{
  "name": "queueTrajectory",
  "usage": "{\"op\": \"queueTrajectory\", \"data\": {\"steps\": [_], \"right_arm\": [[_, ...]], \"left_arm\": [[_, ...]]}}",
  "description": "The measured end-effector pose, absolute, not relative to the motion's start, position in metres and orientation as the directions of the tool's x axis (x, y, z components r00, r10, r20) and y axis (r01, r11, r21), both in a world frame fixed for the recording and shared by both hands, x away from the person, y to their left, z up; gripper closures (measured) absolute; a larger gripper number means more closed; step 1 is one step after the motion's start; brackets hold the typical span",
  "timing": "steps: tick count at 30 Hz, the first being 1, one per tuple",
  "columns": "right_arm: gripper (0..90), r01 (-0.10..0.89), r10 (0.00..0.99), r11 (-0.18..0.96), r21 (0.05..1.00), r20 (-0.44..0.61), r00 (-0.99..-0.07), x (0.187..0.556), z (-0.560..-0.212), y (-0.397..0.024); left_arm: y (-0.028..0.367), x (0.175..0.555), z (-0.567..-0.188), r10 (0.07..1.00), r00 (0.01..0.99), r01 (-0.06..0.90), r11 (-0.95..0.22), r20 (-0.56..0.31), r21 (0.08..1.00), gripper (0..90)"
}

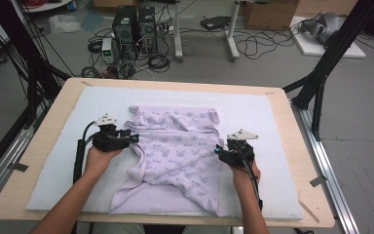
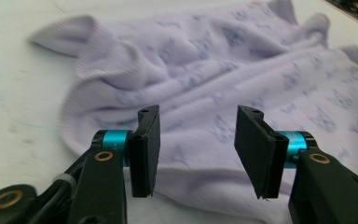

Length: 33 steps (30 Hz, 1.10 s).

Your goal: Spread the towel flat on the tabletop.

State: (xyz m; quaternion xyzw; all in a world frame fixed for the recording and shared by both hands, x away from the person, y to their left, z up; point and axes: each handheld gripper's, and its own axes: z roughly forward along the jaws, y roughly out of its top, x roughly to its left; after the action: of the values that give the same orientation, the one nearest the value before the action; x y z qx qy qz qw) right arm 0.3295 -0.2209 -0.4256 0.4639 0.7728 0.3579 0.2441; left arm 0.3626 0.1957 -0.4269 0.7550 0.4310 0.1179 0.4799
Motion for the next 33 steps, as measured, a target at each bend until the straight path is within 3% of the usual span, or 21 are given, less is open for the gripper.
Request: {"op": "queueTrajectory", "data": {"steps": [9, 13, 14, 15, 16, 19, 22, 23, 33], "right_arm": [[49.3, 0.535, 0.885, 0.319, 0.782, -0.044, -0.464, 0.315, -0.425, -0.220], [49.3, 0.525, 0.880, 0.324, 0.787, -0.047, -0.472, 0.312, -0.424, -0.219], [49.2, 0.523, 0.878, 0.330, 0.786, -0.051, -0.476, 0.312, -0.424, -0.219], [49.1, 0.523, 0.877, 0.328, 0.787, -0.049, -0.477, 0.312, -0.424, -0.218], [49.1, 0.523, 0.877, 0.328, 0.787, -0.049, -0.477, 0.312, -0.424, -0.218], [48.7, 0.530, 0.877, 0.328, 0.782, -0.043, -0.479, 0.314, -0.426, -0.220], [48.6, 0.533, 0.877, 0.328, 0.780, -0.042, -0.478, 0.315, -0.427, -0.221], [48.6, 0.534, 0.877, 0.326, 0.780, -0.038, -0.479, 0.315, -0.427, -0.221], [48.6, 0.539, 0.869, 0.340, 0.770, -0.039, -0.494, 0.316, -0.429, -0.215]], "left_arm": [[0.162, 0.346, -0.432, 0.748, 0.613, 0.573, -0.201, -0.253, 0.794, 43.5], [0.149, 0.342, -0.441, 0.772, 0.618, 0.567, -0.307, -0.149, 0.764, 42.3], [0.148, 0.341, -0.442, 0.778, 0.617, 0.555, -0.323, -0.120, 0.766, 43.9], [0.149, 0.339, -0.442, 0.781, 0.618, 0.541, -0.339, -0.090, 0.770, 60.5], [0.151, 0.338, -0.442, 0.778, 0.625, 0.528, -0.365, -0.061, 0.767, 60.5], [0.161, 0.336, -0.440, 0.775, 0.628, 0.524, -0.353, -0.071, 0.775, 76.3], [0.175, 0.333, -0.441, 0.787, 0.607, 0.533, -0.296, -0.114, 0.792, 77.6], [0.186, 0.330, -0.442, 0.785, 0.595, 0.546, -0.233, -0.176, 0.805, 77.1], [0.218, 0.323, -0.446, 0.806, 0.556, 0.537, -0.161, -0.204, 0.828, 79.9]]}}
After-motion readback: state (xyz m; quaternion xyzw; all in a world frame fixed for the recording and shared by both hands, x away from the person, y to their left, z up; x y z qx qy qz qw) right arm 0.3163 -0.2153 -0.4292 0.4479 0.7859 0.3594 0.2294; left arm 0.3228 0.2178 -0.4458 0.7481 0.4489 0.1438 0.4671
